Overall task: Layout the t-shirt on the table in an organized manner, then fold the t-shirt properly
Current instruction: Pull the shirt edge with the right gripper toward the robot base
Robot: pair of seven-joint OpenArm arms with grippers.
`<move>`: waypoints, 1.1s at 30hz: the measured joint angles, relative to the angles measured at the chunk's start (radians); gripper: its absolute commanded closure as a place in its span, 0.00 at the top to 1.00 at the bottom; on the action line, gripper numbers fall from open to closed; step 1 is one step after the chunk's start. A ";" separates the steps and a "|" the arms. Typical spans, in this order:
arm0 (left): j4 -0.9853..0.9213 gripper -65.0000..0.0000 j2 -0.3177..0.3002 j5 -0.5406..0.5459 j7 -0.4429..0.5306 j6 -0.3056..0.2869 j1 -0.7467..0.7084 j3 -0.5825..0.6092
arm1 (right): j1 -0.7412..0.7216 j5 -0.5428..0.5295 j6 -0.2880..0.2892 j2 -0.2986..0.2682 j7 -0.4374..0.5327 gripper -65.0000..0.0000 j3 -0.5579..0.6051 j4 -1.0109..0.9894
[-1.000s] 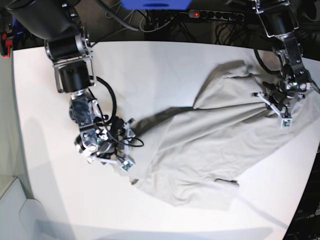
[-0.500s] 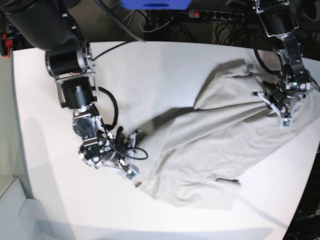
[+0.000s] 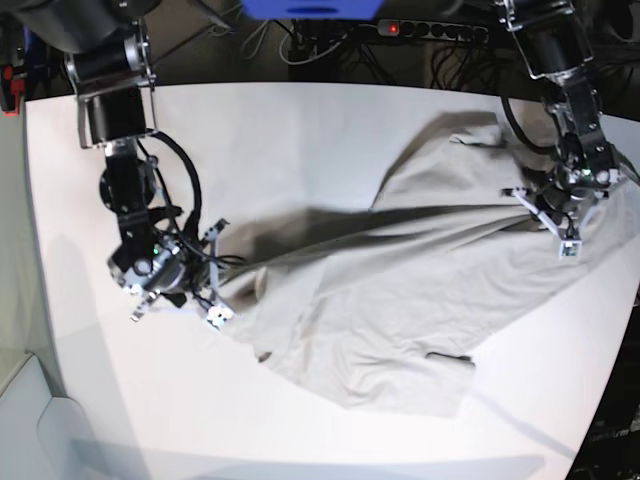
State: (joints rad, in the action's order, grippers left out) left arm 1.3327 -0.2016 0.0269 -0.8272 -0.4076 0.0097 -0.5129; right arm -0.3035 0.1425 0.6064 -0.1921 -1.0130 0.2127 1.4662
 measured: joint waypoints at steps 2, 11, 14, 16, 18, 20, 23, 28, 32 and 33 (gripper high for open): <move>0.000 0.00 0.000 0.000 0.005 0.000 0.000 0.005 | 0.042 0.000 0.000 -0.013 -0.051 0.01 0.005 0.094; 0.075 0.00 0.051 -0.016 -0.161 0.000 0.042 0.011 | 0.086 0.003 0.085 -0.063 -0.293 0.01 0.084 0.379; 0.134 0.00 0.079 -0.038 -0.196 0.000 0.032 0.008 | 0.127 0.011 0.085 -0.067 -0.313 0.01 0.100 0.407; 0.185 0.00 0.089 -0.031 -0.193 0.000 0.033 0.011 | 0.156 0.014 0.085 -0.089 -0.330 0.01 0.145 0.406; 0.229 0.00 0.097 -0.031 -0.186 0.000 0.039 0.010 | 0.185 0.020 0.085 -0.132 -0.325 0.01 0.224 0.414; 0.253 0.00 0.106 -0.030 -0.187 0.000 0.035 0.009 | 0.206 0.031 0.085 -0.153 -0.330 0.01 0.323 0.417; 0.273 0.00 0.114 -0.030 -0.195 -0.001 0.027 0.010 | 0.240 0.002 0.085 -0.173 -0.309 0.01 0.441 0.420; 0.315 0.00 0.122 -0.031 -0.194 0.000 0.030 0.003 | 0.248 0.071 0.085 -0.181 -0.319 0.02 0.451 0.419; 0.340 0.00 0.127 -0.024 -0.187 0.000 0.004 0.005 | 0.262 0.193 0.085 -0.186 -0.350 0.15 0.452 0.419; 0.338 0.00 0.127 -0.031 -0.195 -0.001 -0.002 0.004 | 0.269 0.210 0.085 -0.195 -0.362 0.20 0.459 0.421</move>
State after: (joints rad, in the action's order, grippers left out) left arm 1.6703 -0.0742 -0.0044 -1.0222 -0.4084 0.0074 -0.5091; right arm -0.0345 0.3527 0.6910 -0.3874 -1.3746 0.6720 1.8874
